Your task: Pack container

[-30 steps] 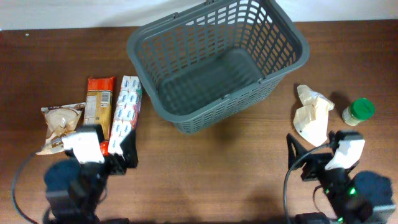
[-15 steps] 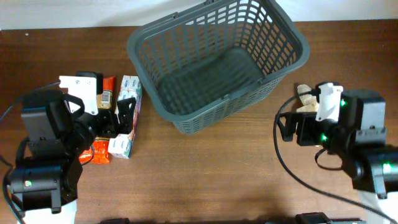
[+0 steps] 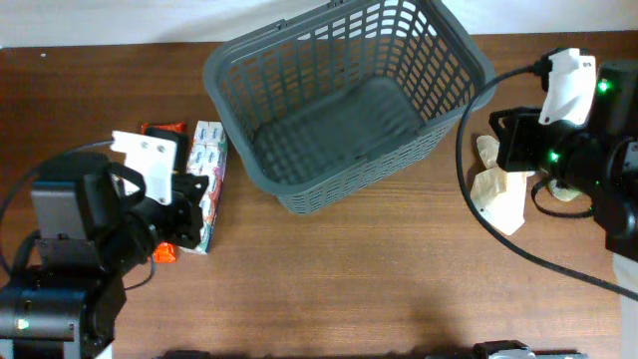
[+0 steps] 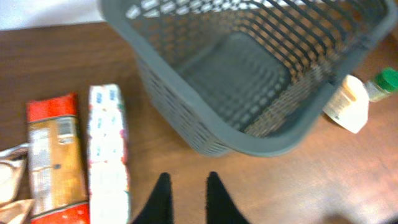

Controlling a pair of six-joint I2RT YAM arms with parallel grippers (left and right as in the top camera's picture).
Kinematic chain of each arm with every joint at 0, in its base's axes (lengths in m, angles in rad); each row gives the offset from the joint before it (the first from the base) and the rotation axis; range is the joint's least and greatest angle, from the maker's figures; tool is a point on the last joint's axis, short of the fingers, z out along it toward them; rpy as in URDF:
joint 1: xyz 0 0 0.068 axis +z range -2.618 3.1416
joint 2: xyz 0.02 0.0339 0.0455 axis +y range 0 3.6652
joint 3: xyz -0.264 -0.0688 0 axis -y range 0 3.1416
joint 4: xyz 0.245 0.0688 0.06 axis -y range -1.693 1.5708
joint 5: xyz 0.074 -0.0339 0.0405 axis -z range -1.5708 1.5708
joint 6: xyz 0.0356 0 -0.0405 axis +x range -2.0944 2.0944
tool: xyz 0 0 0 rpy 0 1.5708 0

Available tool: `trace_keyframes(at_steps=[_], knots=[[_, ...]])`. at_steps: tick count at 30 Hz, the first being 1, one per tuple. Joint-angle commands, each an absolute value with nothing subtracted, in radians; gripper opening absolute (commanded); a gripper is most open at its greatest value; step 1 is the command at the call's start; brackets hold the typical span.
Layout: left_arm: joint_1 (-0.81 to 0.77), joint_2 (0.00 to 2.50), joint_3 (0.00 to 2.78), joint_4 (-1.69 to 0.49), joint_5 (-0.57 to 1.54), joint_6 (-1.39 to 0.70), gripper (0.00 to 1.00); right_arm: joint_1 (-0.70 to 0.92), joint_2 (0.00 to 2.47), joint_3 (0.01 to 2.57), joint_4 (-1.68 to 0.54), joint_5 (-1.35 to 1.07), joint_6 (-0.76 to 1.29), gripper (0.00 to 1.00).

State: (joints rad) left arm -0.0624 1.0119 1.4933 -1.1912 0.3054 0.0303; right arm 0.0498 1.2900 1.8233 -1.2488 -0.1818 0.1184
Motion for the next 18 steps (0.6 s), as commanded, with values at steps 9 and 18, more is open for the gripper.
trace_keyframes(at_steps=[9, 18], knots=[[-0.438, 1.072, 1.547, -1.222, 0.299, -0.002, 0.01, 0.044, 1.451, 1.839, -1.169, -0.173, 0.174, 0.04], [-0.751, 1.286, 1.589, -1.314, 0.11, 0.032, 0.02, 0.045, 1.512, 1.839, -1.096, -0.173, 0.191, 0.04]])
